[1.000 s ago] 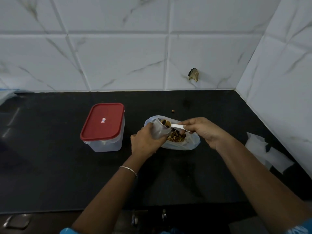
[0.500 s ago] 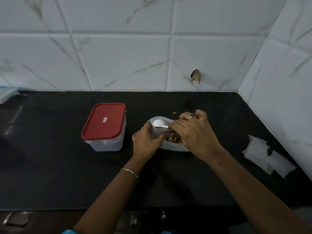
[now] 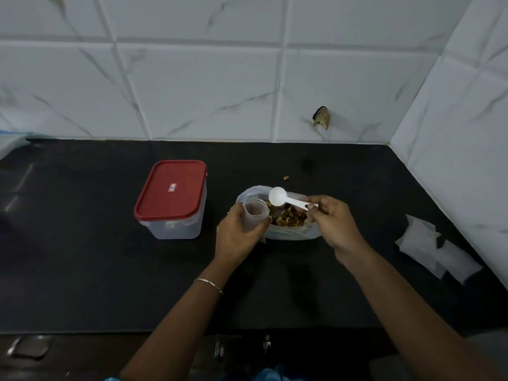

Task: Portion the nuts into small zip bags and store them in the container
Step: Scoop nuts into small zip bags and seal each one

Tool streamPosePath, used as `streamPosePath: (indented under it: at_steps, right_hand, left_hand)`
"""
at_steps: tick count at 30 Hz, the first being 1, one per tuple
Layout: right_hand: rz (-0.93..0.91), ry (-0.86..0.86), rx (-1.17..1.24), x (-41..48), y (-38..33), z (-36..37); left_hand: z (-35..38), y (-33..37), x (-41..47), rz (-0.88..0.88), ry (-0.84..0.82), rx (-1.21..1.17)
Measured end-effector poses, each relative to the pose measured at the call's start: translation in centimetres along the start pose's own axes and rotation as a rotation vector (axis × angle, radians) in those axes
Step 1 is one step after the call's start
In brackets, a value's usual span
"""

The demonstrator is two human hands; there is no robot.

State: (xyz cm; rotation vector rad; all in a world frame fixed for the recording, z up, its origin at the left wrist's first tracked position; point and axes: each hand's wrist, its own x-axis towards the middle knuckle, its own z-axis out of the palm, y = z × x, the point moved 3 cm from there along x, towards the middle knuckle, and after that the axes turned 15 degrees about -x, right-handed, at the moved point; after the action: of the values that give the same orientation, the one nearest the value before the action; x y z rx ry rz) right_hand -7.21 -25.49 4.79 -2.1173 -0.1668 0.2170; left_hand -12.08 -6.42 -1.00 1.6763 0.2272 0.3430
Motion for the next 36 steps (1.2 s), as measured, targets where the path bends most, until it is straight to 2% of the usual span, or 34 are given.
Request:
streamPosePath:
  at_steps: [2,4,6,10,13,17,22,25,30,36]
  right_hand:
    - [-0.054,0.020,-0.190,0.4,1.5,0.0]
    - [-0.203,0.065,-0.515,1.1,2.7,0.6]
    - [-0.297,0.019,-0.768,2.1,3.7,2.0]
    - [-0.527,0.044,-1.157,3.6,2.0,4.6]
    - [-0.569,0.019,-1.308,4.4,0.8,5.7]
    - [-0.472,-0.039,-1.182,5.6,1.8,5.6]
    - [-0.531,-0.062,-1.004,5.6,2.1,3.6]
    - [-0.473,-0.080,-0.839,5.7,2.0,2.0]
    - [-0.492,-0.049,-0.931,4.9,2.7,3.2]
    - [-0.189,-0.123,-0.731,5.0,3.2,4.2]
  left_hand:
    - [-0.3,-0.6,-0.7,-0.011,0.003,-0.017]
    - [-0.5,-1.2,-1.3,-0.028,-0.003,-0.031]
    - [-0.6,-1.6,-1.7,-0.028,-0.006,-0.016]
    - [-0.6,-2.1,-2.1,-0.001,-0.022,0.005]
    - [-0.6,-2.6,-2.3,0.020,-0.073,0.022]
    - [-0.9,-3.4,-2.5,-0.011,-0.130,-0.017]
    - [-1.3,-3.9,-2.4,-0.048,-0.166,-0.046]
    - [-1.3,-4.0,-2.2,-0.066,-0.179,-0.053]
    - [-1.5,-4.2,-2.1,-0.102,-0.215,-0.077]
    - [-1.6,-4.4,-2.1,-0.158,-0.274,-0.103]
